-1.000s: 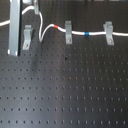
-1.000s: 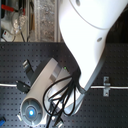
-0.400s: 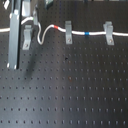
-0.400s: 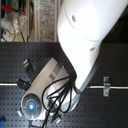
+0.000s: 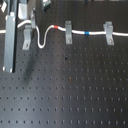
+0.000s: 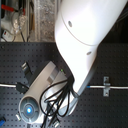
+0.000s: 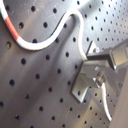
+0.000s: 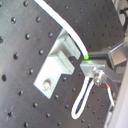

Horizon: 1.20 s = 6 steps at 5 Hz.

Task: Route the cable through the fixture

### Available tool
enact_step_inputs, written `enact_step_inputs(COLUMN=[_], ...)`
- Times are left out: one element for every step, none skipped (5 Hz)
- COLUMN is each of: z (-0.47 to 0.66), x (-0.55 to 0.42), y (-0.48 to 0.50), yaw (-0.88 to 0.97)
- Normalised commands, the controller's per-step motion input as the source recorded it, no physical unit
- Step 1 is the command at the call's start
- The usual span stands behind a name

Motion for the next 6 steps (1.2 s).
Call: enact_step_inputs(z=[0.12, 0.00, 0.00, 0.15, -0.01, -0.01], x=[-0.326, -0.051, -0.011, -0.171, -0.320, -0.335], y=[0.234, 0.041, 0.001, 0.218, 0.272, 0.360], yaw=[-0.05, 0.00, 0.00, 0.00, 0.00, 0.00])
